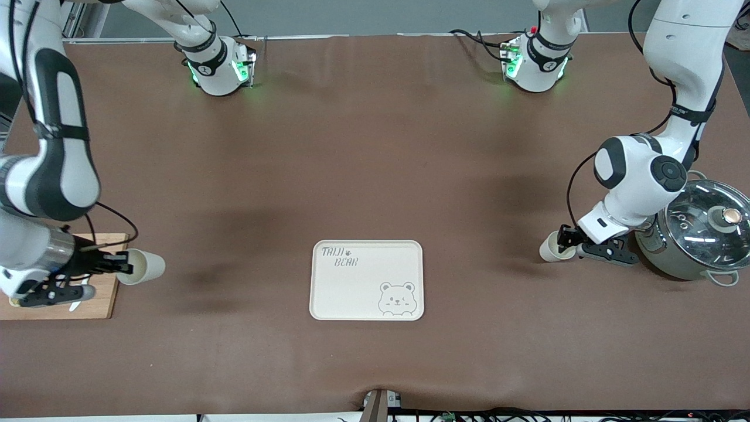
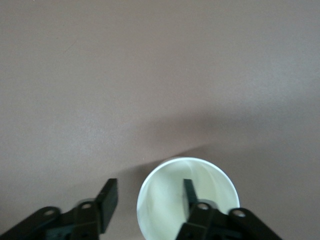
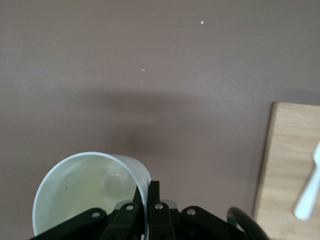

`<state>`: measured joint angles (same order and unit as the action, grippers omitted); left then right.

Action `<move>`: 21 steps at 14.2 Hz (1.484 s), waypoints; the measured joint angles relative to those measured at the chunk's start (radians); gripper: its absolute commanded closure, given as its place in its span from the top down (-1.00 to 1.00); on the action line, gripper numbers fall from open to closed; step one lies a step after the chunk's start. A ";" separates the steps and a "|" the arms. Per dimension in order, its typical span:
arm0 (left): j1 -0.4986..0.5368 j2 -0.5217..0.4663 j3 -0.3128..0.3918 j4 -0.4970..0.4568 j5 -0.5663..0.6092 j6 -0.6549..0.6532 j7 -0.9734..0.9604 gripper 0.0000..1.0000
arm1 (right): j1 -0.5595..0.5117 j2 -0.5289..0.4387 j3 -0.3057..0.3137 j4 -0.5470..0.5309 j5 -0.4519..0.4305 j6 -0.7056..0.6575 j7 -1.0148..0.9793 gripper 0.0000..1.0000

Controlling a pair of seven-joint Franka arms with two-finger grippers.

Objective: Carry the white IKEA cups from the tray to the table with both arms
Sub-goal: 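Set the cup down with the left gripper while the right gripper lowers its cup, then release the cup beside the cutting board with the right gripper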

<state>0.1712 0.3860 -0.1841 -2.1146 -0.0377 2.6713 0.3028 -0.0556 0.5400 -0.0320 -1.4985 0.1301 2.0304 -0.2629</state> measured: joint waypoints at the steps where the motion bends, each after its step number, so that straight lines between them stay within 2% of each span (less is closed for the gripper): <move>1: 0.001 -0.020 0.000 0.009 0.000 -0.046 0.000 1.00 | 0.002 0.023 0.002 -0.011 0.000 0.036 0.000 -1.00; 5: 0.002 -0.126 0.000 0.082 0.000 -0.289 -0.021 1.00 | 0.013 0.115 0.007 -0.018 0.000 0.170 0.000 -1.00; 7: 0.002 -0.151 0.000 0.131 0.000 -0.369 -0.046 1.00 | 0.022 0.143 0.007 -0.018 0.000 0.207 0.001 -1.00; 10: -0.006 -0.150 -0.004 0.242 0.000 -0.476 -0.148 1.00 | 0.031 0.173 0.008 -0.018 0.000 0.255 0.003 -1.00; 14: -0.084 -0.142 -0.012 0.428 0.000 -0.648 -0.341 1.00 | 0.032 0.196 0.007 -0.018 0.001 0.284 0.003 -1.00; 17: -0.109 -0.141 -0.010 0.485 0.000 -0.706 -0.376 1.00 | 0.032 0.203 0.007 -0.018 0.001 0.294 0.003 -1.00; 19: -0.160 -0.141 0.029 0.514 0.000 -0.743 -0.376 1.00 | 0.032 0.204 0.007 -0.018 0.001 0.296 0.003 -1.00; 21: -0.257 -0.141 0.112 0.557 0.000 -0.791 -0.375 1.00 | 0.032 0.204 0.007 -0.018 0.001 0.296 0.003 -1.00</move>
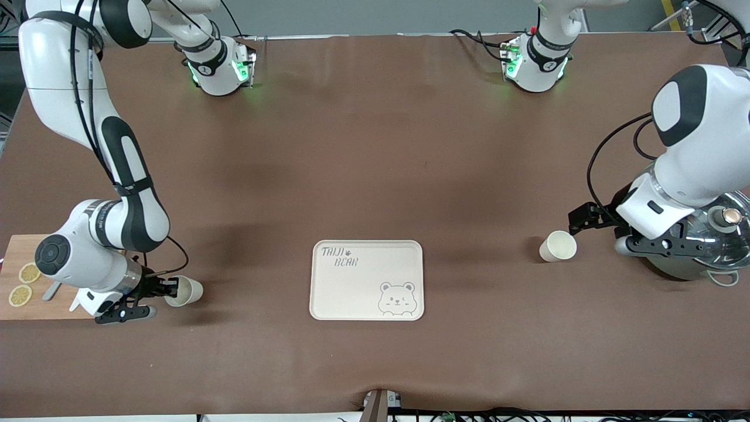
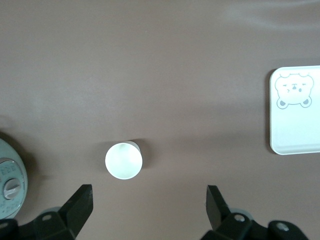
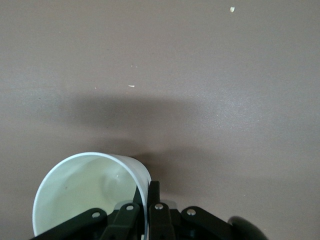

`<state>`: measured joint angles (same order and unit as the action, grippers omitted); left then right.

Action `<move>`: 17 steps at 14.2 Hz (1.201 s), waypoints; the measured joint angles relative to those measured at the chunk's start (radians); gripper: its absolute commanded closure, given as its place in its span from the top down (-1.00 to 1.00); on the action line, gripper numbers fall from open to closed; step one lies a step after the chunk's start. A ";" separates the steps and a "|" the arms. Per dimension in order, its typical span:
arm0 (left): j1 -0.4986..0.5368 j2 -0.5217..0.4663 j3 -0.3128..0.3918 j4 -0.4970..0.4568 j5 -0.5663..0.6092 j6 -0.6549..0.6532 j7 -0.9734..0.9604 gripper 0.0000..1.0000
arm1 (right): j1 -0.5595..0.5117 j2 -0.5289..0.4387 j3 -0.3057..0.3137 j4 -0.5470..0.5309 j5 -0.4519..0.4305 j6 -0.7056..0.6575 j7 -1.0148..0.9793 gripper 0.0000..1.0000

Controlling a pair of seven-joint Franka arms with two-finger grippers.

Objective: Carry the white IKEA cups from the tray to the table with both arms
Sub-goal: 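Release the cup beside the cutting board with the right gripper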

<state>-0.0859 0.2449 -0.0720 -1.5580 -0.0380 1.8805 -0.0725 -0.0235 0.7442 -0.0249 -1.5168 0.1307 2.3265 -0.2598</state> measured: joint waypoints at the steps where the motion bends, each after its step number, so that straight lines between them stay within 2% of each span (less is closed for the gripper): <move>1: -0.034 0.000 0.025 0.023 0.000 -0.031 0.002 1.00 | 0.000 0.000 0.000 0.000 0.000 0.000 0.000 -1.00; 5: -0.066 -0.002 0.040 0.080 0.000 -0.113 0.013 1.00 | 0.000 0.006 0.000 0.000 0.000 0.009 0.000 -1.00; 6: -0.066 -0.003 0.042 0.091 0.000 -0.132 0.014 1.00 | 0.000 0.008 0.000 0.000 0.000 0.010 0.000 -0.15; 7: -0.067 -0.004 0.043 0.099 0.000 -0.155 0.014 1.00 | 0.000 0.009 0.000 0.000 0.000 0.011 0.000 0.99; 11: -0.102 -0.004 0.043 0.108 0.106 -0.224 0.031 1.00 | -0.001 0.010 -0.001 0.004 0.000 0.013 0.001 1.00; 14: -0.124 -0.004 0.043 0.108 0.127 -0.230 0.031 1.00 | -0.001 0.005 -0.003 0.021 0.000 -0.009 0.001 1.00; 17: -0.123 -0.004 0.044 0.108 0.127 -0.230 0.034 1.00 | -0.005 -0.021 -0.007 0.102 0.000 -0.197 0.002 1.00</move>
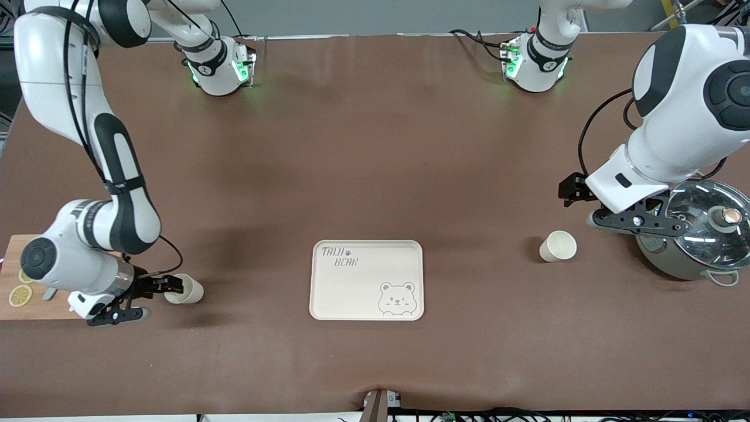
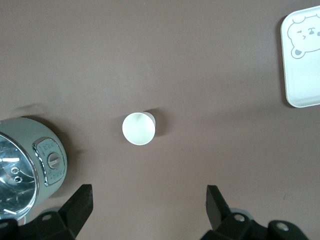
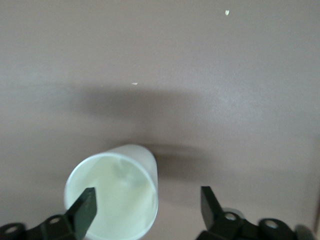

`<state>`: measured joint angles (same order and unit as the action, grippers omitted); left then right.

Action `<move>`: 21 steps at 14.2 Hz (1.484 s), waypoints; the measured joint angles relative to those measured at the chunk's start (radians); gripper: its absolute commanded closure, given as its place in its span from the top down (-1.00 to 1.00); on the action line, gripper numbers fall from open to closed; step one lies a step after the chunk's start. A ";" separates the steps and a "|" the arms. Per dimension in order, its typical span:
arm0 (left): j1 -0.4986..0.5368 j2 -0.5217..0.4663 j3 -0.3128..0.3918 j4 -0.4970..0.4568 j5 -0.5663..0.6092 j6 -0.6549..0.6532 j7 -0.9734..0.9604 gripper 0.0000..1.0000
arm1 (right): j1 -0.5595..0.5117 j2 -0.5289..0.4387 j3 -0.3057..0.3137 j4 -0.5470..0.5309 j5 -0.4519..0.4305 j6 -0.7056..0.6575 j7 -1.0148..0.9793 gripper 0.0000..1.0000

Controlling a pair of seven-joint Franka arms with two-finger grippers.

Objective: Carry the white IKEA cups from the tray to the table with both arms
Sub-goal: 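Release the cup beside the cutting board with the right gripper, then raise the open right gripper away from the placed cup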

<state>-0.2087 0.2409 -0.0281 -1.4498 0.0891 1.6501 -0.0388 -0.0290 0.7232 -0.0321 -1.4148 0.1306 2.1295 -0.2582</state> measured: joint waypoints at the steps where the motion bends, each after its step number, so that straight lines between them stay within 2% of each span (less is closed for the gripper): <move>1: 0.000 0.000 0.000 0.000 0.000 0.000 0.001 1.00 | -0.003 -0.013 -0.001 0.038 0.000 -0.070 0.002 1.00; 3: 0.000 0.000 0.000 0.000 -0.001 0.000 0.000 1.00 | -0.006 -0.033 -0.007 0.107 -0.001 -0.180 0.011 1.00; 6: 0.002 0.000 0.003 0.001 -0.047 0.000 -0.003 1.00 | -0.008 -0.040 -0.030 0.180 -0.001 -0.261 0.013 1.00; 11: 0.006 0.000 0.007 0.001 -0.063 0.000 -0.003 1.00 | -0.008 -0.039 -0.051 0.202 -0.001 -0.286 0.016 1.00; 16: 0.006 0.000 0.007 0.001 -0.063 0.000 -0.002 1.00 | -0.006 -0.039 -0.054 0.259 -0.002 -0.356 0.176 1.00; 21: 0.006 0.000 0.007 0.003 -0.063 0.000 -0.002 1.00 | -0.007 -0.038 -0.060 0.264 -0.002 -0.357 0.194 1.00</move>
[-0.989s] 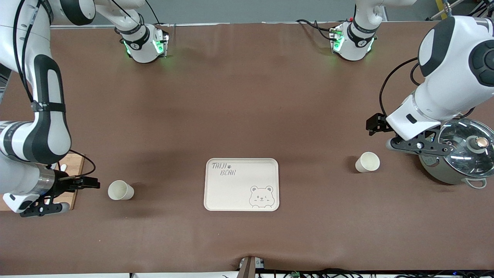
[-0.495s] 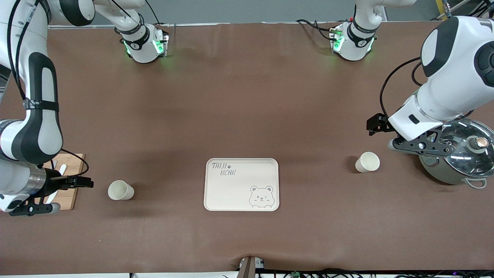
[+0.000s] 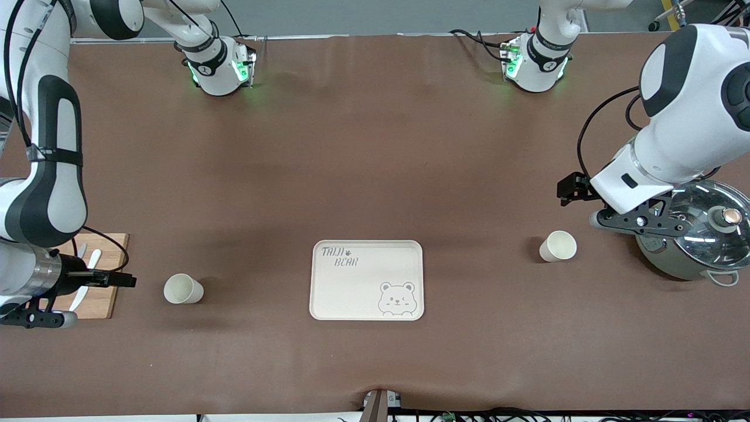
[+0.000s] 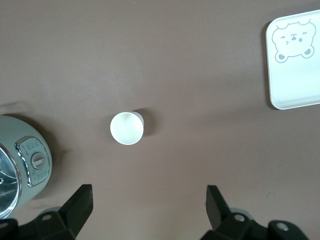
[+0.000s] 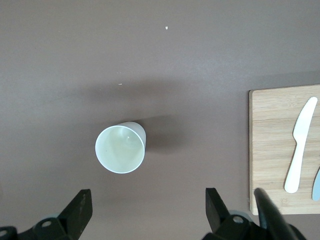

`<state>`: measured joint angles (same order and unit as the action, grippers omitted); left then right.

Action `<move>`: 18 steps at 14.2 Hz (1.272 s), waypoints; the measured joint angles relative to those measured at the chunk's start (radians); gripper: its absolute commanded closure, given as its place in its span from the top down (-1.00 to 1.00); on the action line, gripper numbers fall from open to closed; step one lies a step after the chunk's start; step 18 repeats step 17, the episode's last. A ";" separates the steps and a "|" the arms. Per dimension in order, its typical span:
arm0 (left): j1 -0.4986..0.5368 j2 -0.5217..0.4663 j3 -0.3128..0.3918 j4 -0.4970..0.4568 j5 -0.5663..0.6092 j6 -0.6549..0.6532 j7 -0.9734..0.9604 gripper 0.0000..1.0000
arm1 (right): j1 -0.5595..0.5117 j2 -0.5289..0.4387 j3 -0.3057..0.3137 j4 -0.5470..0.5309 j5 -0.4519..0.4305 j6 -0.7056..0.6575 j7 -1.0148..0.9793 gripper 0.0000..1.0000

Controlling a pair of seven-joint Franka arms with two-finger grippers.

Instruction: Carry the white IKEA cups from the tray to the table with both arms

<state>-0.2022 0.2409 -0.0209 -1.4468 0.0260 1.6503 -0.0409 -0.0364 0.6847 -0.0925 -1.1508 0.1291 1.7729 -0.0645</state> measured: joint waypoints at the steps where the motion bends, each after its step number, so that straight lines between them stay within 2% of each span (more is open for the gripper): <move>1: 0.000 0.000 0.000 0.000 0.000 0.000 0.000 1.00 | 0.000 -0.001 -0.001 0.006 0.000 0.000 0.000 1.00; 7: 0.001 0.000 0.000 0.001 0.000 0.000 0.000 1.00 | -0.019 -0.055 -0.008 0.027 0.000 -0.017 0.003 1.00; 18: 0.003 0.000 0.001 0.001 0.000 0.000 0.000 1.00 | -0.020 -0.056 -0.007 0.027 0.000 -0.018 0.003 1.00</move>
